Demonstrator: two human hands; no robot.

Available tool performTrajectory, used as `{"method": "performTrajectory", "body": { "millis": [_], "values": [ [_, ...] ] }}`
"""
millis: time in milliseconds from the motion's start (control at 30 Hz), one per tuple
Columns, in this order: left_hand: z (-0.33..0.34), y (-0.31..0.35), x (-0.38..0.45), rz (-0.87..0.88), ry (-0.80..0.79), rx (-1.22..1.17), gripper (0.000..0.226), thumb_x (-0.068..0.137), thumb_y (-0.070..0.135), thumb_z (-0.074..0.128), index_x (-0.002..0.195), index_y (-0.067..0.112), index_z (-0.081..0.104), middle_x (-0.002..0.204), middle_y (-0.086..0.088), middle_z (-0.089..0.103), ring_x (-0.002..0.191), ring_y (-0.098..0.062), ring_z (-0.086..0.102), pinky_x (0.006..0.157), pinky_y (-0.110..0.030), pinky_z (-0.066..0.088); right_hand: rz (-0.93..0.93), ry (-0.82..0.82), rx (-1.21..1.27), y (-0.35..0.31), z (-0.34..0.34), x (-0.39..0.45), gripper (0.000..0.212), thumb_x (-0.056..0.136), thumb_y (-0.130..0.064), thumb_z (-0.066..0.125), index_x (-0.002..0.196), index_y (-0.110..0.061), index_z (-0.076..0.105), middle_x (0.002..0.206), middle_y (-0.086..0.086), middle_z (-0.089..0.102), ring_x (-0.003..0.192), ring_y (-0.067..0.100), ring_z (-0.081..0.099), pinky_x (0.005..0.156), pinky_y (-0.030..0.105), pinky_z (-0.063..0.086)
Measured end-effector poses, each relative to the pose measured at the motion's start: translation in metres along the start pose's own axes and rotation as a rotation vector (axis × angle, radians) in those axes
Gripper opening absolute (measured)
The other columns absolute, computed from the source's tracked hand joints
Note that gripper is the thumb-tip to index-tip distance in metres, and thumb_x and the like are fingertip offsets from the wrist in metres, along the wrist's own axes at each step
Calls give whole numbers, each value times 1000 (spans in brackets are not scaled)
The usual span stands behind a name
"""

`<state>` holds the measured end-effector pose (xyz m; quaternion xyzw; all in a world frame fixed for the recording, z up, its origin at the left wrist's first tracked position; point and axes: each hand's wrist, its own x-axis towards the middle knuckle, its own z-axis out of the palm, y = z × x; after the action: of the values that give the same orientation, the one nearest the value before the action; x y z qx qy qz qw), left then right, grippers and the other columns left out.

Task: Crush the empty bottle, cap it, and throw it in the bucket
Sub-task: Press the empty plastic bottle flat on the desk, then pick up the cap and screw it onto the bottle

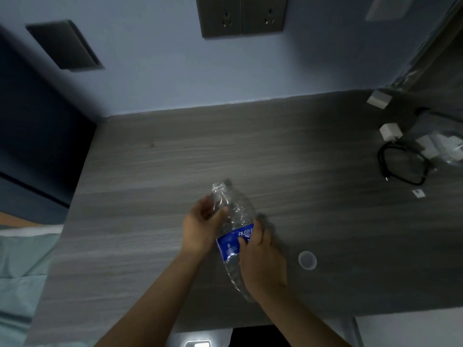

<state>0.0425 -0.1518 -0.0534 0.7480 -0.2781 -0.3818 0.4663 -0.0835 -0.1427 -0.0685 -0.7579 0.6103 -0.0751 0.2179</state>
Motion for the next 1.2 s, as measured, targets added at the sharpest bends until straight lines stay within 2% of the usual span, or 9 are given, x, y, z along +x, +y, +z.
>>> {"method": "performTrajectory", "body": {
  "millis": [100,300,500,667,800,900,967,1100,1200],
  "values": [
    [2,10,5,-103,1,-76,23,81,15,65,102,5,65,85,-2,71,58,2,63,49,-8,49,12,8,71,4,0,-1,55,92,-42,29,139,-15,19,132,9,50,101,23,60,74,31,49],
    [12,22,-11,-387,-171,-460,23,83,17,62,102,4,61,81,-7,69,64,-16,69,54,-28,59,76,-57,186,6,-5,-3,57,92,-43,30,140,-16,16,125,9,55,98,21,62,74,29,52],
    [21,31,-13,-333,-113,-369,4,83,14,61,81,12,63,73,-5,67,52,-11,65,46,-21,57,109,-69,308,6,-8,-9,55,92,-41,31,140,-16,19,131,7,51,100,19,62,64,21,42],
    [19,30,-14,-311,-68,-374,5,83,11,60,86,6,62,74,-7,65,57,-16,62,47,-21,57,43,-125,371,11,-14,-11,56,92,-45,28,139,-17,19,124,9,56,94,19,63,63,23,47],
    [14,30,-18,-330,-104,-384,6,84,7,59,78,8,61,69,-8,63,54,-17,60,48,-23,55,-51,-129,448,25,-31,-11,48,92,-41,33,134,-17,34,131,7,49,105,16,57,80,23,49],
    [10,32,-20,-366,-141,-326,10,84,8,59,75,8,62,66,-8,63,53,-18,60,48,-24,54,-149,3,297,47,-46,-11,39,89,-32,46,123,-14,50,123,8,54,107,20,56,81,24,42],
    [8,33,-22,-380,-169,-306,10,84,7,59,75,7,62,63,-7,64,47,-16,62,45,-23,54,-166,50,203,69,-52,-10,39,81,-25,59,117,-10,56,118,14,58,108,31,56,88,34,44],
    [4,33,-25,-391,-215,-279,5,84,5,59,80,6,62,63,-8,65,43,-13,63,41,-21,54,-101,-136,-14,110,-60,-11,53,73,-33,68,120,-15,54,122,12,55,118,34,47,101,42,36],
    [2,31,-27,-390,-245,-220,4,83,7,61,85,6,64,68,-9,67,49,-15,64,45,-24,55,-75,-154,25,118,-61,-15,46,71,-24,70,113,-11,59,116,16,57,110,37,52,94,45,44]
  ]
}}
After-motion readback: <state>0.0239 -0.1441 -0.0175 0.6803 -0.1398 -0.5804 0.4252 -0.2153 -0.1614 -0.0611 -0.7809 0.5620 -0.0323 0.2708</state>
